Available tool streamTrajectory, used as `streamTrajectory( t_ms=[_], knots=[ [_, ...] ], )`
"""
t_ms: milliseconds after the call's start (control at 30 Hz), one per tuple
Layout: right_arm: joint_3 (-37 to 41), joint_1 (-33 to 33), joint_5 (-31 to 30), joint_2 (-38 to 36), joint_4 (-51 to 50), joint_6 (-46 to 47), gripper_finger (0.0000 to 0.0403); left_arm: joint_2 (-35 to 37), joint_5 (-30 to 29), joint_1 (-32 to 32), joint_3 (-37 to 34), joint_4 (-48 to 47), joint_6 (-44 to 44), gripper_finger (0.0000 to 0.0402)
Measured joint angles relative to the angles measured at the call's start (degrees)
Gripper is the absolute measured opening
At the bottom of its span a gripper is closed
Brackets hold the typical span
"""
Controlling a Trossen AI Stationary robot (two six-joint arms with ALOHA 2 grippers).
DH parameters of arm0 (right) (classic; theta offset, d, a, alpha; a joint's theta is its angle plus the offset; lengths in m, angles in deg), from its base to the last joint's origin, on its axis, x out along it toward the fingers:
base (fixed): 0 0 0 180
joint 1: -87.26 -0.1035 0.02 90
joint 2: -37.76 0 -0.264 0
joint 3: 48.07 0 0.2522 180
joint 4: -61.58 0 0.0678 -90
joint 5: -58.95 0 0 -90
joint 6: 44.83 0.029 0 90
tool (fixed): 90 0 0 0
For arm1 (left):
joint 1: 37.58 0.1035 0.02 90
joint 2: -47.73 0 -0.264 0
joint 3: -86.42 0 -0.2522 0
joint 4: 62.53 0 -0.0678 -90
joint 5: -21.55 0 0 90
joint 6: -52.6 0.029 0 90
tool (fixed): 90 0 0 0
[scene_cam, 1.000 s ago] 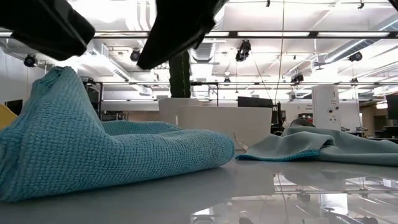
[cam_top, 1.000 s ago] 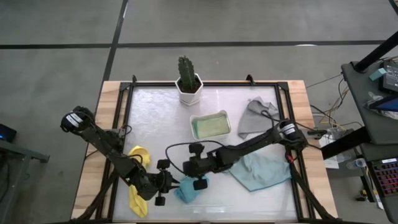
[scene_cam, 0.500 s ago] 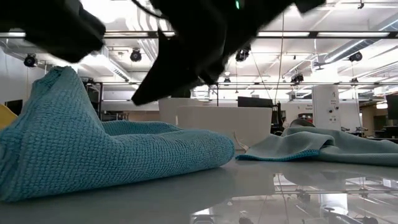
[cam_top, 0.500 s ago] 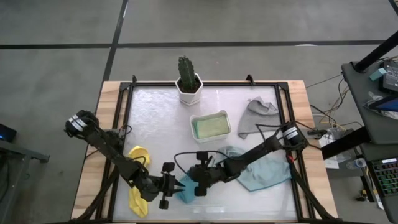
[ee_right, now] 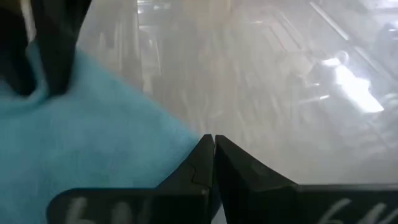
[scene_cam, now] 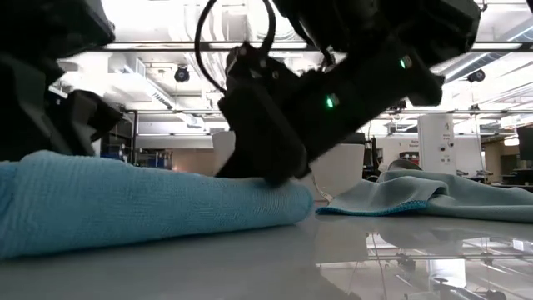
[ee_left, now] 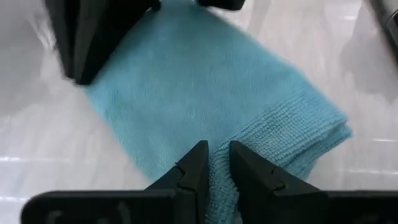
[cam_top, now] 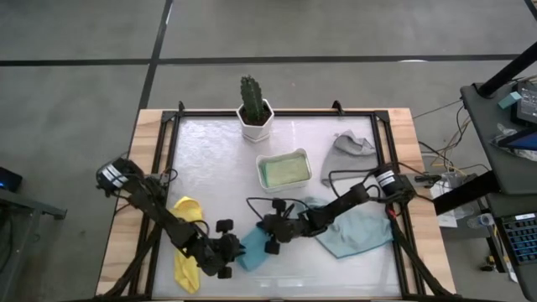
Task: Fold microfiber towels
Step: Fold the dark blue towel
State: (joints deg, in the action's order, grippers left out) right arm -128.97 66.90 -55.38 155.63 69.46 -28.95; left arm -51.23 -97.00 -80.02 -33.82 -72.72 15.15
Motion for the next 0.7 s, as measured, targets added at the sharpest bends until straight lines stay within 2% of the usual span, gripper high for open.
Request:
streamTrajectory(
  t_ms=[333, 700],
  knots=[
    [1.01, 0.0, -2.69, 0.09, -0.41, -0.27, 0.0008, 0.86, 6.97, -0.04, -0.16, -0.31, -1.14, 0.0051],
    [0.9, -1.95, -2.95, -5.46, -2.66, -3.1, 0.0008, 7.0, 7.07, -0.04, 0.36, -5.06, 1.79, 0.0051]
  ],
)
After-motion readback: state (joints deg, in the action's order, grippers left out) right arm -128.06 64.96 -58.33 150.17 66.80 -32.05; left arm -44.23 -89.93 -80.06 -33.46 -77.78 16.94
